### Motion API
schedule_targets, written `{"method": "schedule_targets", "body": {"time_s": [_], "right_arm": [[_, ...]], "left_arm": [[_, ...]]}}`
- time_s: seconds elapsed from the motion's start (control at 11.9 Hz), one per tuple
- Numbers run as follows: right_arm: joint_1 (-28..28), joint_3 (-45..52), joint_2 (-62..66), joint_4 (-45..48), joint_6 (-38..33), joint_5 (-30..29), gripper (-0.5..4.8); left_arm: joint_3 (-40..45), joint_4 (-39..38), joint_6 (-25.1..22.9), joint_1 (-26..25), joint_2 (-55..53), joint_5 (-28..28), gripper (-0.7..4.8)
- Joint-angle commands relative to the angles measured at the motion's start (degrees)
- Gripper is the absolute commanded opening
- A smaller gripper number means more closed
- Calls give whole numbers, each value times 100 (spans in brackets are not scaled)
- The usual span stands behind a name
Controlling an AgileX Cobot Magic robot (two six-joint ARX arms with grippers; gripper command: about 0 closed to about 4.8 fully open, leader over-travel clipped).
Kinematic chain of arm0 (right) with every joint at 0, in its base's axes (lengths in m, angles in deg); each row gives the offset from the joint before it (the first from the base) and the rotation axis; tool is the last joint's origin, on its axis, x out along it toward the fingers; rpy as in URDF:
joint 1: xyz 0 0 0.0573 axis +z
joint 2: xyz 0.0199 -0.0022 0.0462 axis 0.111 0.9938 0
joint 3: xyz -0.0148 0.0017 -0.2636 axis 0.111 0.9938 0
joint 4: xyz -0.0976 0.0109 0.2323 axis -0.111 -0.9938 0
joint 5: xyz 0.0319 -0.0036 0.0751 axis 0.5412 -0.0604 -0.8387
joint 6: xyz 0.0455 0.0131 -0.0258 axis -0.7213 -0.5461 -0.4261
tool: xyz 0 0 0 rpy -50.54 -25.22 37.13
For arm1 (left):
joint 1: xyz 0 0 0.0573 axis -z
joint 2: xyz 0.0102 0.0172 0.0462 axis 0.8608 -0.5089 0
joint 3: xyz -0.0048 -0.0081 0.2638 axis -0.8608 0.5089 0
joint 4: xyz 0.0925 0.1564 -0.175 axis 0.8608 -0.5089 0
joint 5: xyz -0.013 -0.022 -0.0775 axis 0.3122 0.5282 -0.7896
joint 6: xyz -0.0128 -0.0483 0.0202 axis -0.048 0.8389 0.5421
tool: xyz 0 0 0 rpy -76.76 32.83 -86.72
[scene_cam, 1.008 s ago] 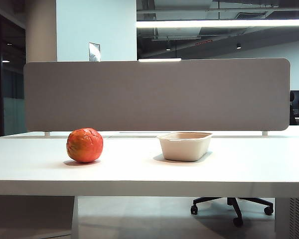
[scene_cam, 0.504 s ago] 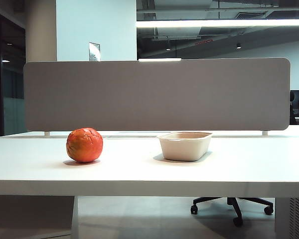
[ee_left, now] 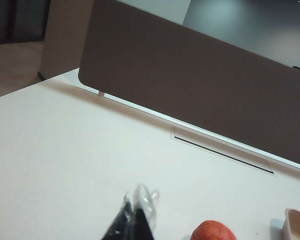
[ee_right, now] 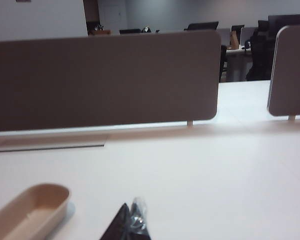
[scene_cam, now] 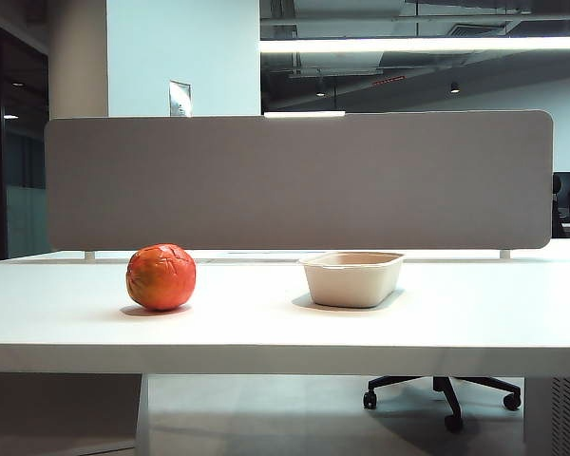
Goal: Pick up the orange and place it into the paper lunchbox.
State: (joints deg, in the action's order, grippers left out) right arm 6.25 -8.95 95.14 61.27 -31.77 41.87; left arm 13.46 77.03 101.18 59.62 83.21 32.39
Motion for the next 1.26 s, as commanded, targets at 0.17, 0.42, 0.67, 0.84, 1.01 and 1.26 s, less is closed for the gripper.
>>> {"method": "schedule_targets", "body": {"time_s": [0.17,0.42,0.67,0.84,1.01,1.26], "right_arm": [[2,-1241,1456,81,-20,-442,-4],[350,-2999,3853,20,-17,-1895,-4],[726,-3357,4334,20,-17,-1895,-4],[1530,-3888,5182,-590,-15,-2522,-4],[1587,-3943,5156,-2065,72,-2601,-4],[1585,-3941,5156,-2105,223,-2601,-4]], "left_arm": [[-1320,-105,50,11,-1641,-153,-6],[-3497,87,-9,245,-4634,-1770,-6],[-3805,133,-459,621,-5123,-1897,-6],[-4041,94,-597,1700,-5849,-1563,-6],[-4041,-68,-1027,1725,-6024,-1478,-6],[-4039,-308,-1235,1727,-6037,-1475,-6]]}}
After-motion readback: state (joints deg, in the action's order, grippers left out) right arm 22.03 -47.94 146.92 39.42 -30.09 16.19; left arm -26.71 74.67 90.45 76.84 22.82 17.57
